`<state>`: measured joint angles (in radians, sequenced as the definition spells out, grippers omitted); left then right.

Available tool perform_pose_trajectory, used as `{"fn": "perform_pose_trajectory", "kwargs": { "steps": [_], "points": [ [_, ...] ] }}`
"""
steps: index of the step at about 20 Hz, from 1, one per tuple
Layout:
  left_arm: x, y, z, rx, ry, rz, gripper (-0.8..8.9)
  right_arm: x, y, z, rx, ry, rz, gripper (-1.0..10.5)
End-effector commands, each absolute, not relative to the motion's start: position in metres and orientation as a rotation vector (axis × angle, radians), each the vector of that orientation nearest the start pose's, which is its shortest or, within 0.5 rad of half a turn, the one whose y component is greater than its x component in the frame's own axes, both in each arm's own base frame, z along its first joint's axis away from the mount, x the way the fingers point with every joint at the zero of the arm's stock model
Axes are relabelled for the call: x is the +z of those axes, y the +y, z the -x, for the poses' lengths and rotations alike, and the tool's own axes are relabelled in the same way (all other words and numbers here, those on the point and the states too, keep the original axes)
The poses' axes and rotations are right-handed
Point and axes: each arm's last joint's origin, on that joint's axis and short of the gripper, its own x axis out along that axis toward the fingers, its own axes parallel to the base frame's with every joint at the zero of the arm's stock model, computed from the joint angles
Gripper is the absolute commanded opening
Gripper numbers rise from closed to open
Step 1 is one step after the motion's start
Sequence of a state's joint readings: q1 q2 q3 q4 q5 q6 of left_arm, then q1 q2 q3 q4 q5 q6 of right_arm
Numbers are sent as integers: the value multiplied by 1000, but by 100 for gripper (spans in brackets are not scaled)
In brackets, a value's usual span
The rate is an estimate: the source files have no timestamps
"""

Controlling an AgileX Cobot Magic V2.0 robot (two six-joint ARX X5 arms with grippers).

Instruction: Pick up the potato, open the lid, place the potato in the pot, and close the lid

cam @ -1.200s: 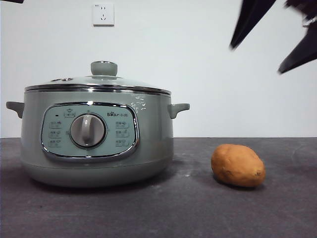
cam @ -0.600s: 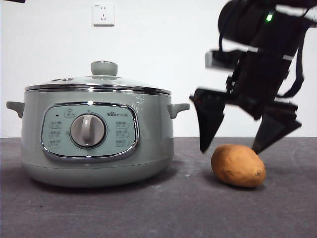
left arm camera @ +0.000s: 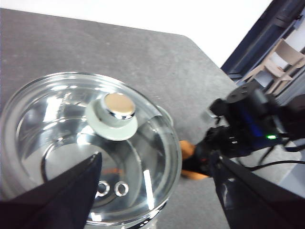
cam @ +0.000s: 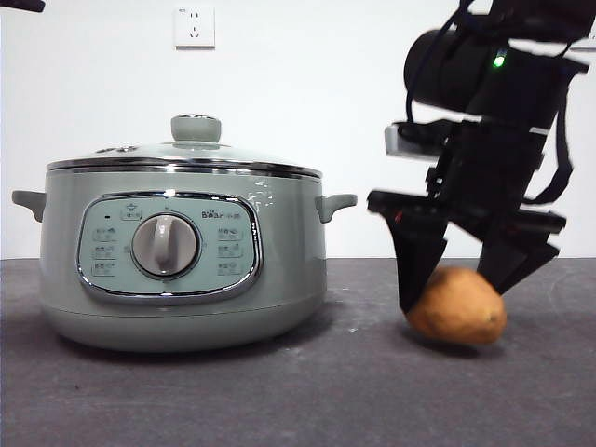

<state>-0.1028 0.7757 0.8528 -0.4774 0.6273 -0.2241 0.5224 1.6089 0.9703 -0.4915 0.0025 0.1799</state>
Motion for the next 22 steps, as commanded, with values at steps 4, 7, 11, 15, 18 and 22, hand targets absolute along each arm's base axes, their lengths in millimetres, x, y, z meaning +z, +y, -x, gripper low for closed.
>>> {"fn": "perform_pose_trajectory", "kwargs": {
  "steps": [4, 7, 11, 15, 18, 22],
  "points": [
    [330, -34, -166, -623, 466, 287, 377, 240, 134, -231, 380, 1031, 106, -11],
    [336, -42, -181, -622, 447, 260, 373, 268, 122, -212, 393, 946, 81, -11],
    [354, -64, -208, -599, 496, 142, 373, 289, 112, -193, 405, 869, 58, -11],
    [351, -98, -237, -575, 568, 37, 373, 293, 108, -188, 404, 869, 59, -11],
    [332, -123, -254, -553, 624, -28, 373, 292, 108, -188, 403, 877, 61, -11],
    [307, -141, -271, -516, 676, -116, 373, 292, 108, -188, 403, 877, 61, -11]
  ]
}}
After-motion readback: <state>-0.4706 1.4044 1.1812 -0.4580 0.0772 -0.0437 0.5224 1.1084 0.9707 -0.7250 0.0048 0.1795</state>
